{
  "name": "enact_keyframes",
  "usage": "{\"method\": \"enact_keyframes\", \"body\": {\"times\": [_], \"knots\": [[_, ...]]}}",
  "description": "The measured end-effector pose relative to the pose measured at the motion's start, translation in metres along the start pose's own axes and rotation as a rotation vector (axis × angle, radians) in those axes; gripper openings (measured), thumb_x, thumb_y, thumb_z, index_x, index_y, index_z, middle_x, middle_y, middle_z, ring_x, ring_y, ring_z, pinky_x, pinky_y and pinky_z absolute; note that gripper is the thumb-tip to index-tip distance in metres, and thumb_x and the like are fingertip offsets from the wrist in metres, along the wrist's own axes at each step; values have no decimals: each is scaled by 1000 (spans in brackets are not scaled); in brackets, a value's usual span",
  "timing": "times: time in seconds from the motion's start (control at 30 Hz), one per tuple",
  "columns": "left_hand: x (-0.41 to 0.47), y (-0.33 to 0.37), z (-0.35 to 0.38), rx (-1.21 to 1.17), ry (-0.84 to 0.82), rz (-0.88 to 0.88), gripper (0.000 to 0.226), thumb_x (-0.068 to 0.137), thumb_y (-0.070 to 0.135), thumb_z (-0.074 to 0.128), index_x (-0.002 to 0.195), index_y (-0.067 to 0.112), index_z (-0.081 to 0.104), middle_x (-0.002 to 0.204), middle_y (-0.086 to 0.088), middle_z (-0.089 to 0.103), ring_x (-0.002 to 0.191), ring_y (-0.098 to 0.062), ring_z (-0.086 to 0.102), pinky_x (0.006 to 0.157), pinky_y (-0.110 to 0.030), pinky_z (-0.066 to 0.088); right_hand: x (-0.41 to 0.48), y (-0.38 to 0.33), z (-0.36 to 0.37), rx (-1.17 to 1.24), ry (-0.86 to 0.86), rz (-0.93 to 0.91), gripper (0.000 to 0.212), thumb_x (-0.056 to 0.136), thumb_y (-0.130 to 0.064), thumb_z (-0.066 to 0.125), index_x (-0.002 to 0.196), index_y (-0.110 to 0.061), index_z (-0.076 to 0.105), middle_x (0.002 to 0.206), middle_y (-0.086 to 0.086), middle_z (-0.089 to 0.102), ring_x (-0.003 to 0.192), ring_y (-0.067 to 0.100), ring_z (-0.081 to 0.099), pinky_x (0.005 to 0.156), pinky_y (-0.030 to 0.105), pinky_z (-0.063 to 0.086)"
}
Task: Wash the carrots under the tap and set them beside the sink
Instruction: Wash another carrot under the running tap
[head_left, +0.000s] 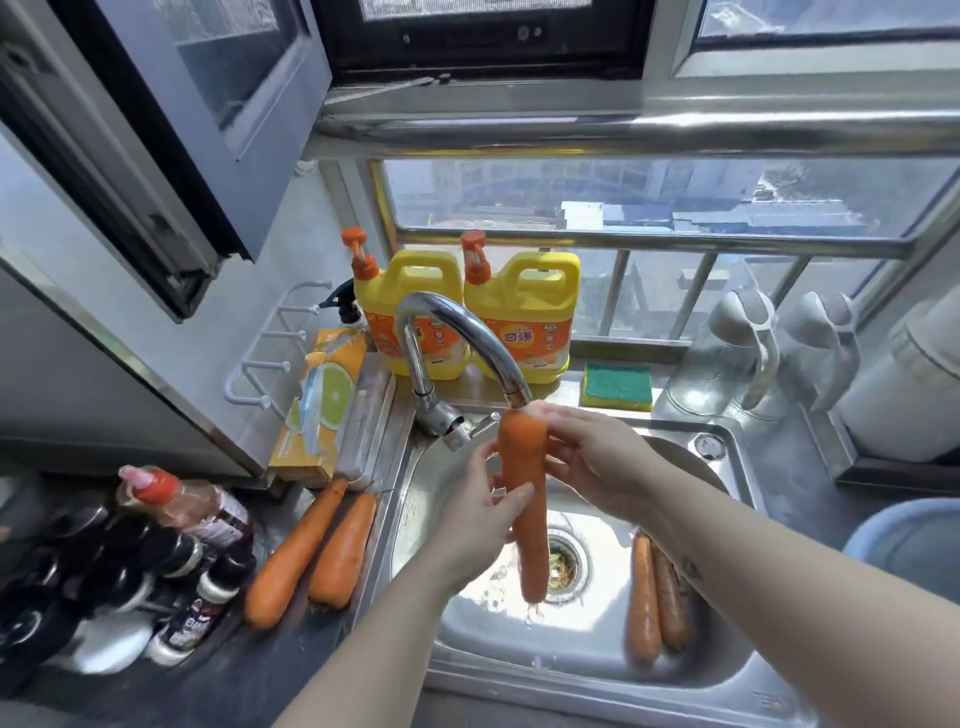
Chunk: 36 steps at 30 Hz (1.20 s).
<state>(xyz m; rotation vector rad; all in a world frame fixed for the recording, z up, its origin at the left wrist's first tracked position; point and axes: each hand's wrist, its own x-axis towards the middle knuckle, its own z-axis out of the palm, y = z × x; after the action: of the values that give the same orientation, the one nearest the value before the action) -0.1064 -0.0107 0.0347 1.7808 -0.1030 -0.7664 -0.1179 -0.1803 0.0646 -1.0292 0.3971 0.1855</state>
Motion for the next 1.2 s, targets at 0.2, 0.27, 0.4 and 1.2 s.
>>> {"method": "enact_keyframes", "body": {"times": [0.2,0.27,0.4,1.2], "knots": [[-2,10,18,159,76,48,65,94,36,67,145,43,28,121,9,62,109,-19,66,95,-50,55,-5,7,-5,-214,79,-43,47,93,-16,70,136,-20,54,125,11,67,105,24,71,95,44,56],[-3,12,25,223,125,73,65,94,29,69,147,35,31,121,7,63,110,-20,65,95,-49,54,-6,11,0,-567,133,-143,51,86,-22,76,131,-30,56,118,3,66,100,20,70,93,41,58],[-9,14,33,306,238,133,63,92,27,71,145,31,37,127,3,61,116,-20,61,95,-42,53,-8,12,10,-895,265,-335,34,82,-30,79,110,-39,63,98,-19,65,91,3,63,83,23,53],[-6,3,20,536,222,126,67,91,43,70,146,50,33,118,9,52,105,-17,63,93,-41,54,9,-8,-20,-668,-143,-40,14,98,-18,65,107,-13,74,100,12,76,90,19,72,91,42,59]]}}
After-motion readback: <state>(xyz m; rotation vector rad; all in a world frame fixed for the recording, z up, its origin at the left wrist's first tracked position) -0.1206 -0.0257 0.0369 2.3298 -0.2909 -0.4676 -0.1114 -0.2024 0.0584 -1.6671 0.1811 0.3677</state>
